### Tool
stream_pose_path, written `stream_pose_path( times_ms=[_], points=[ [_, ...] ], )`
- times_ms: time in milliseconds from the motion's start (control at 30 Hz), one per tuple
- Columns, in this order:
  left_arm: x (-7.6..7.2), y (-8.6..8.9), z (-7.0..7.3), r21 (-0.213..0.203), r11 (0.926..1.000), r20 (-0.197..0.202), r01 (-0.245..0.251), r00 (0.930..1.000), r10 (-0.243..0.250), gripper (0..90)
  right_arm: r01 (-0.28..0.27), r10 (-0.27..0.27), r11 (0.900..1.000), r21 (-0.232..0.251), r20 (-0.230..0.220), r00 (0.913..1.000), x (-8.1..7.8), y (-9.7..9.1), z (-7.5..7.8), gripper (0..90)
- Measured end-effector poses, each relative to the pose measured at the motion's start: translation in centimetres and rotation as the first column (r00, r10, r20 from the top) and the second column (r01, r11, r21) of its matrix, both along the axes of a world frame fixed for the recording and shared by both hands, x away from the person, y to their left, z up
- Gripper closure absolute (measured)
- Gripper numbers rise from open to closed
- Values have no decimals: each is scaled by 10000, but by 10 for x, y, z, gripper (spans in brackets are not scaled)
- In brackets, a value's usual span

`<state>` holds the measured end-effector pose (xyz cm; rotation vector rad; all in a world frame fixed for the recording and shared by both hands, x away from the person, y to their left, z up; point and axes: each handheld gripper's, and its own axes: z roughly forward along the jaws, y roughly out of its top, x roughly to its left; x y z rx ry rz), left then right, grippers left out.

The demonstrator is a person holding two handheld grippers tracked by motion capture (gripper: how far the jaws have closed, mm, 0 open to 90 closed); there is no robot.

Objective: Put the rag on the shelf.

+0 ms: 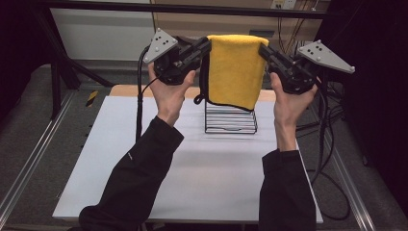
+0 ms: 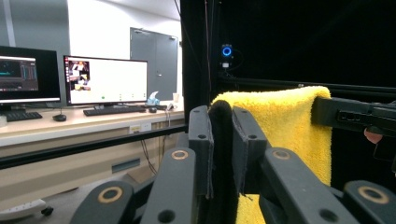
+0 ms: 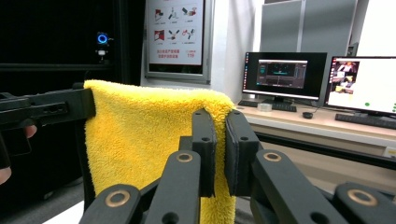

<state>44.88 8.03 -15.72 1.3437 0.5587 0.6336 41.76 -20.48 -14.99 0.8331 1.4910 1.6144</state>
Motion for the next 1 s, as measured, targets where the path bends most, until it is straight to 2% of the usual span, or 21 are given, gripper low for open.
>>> stream_pose_path(
  times_ms=[200, 467, 700, 867, 900, 1000],
  points=[
    [6, -4, 10, -62, 10000, 37, 0, 10000, 0, 793, 105, -105, 9999, -37, 88, 9999, 7, -2, 12, 842],
    [16, -8, 24, 152, 9997, 170, -172, 9997, 170, 793, 105, -106, 9999, 121, 78, 9999, 20, -6, 22, 842],
    [26, -9, 33, 30, 9997, 255, -240, 9994, 239, 793, 157, -158, 9999, 72, 181, 9997, 30, -5, 32, 841],
    [37, -12, 39, 150, 9994, 317, -298, 9991, 294, 793, 260, -260, 9997, 27, 192, 9995, 41, -5, 37, 841],
    [39, -11, 39, 210, 9986, 325, -479, 9984, 472, 793, 291, -291, 9996, 22, 174, 9994, 44, -6, 37, 841],
    [46, -13, 40, 327, 9985, 322, -441, 9986, 431, 793, 382, -381, 9993, -38, 126, 9992, 52, -5, 38, 841]
  ],
)
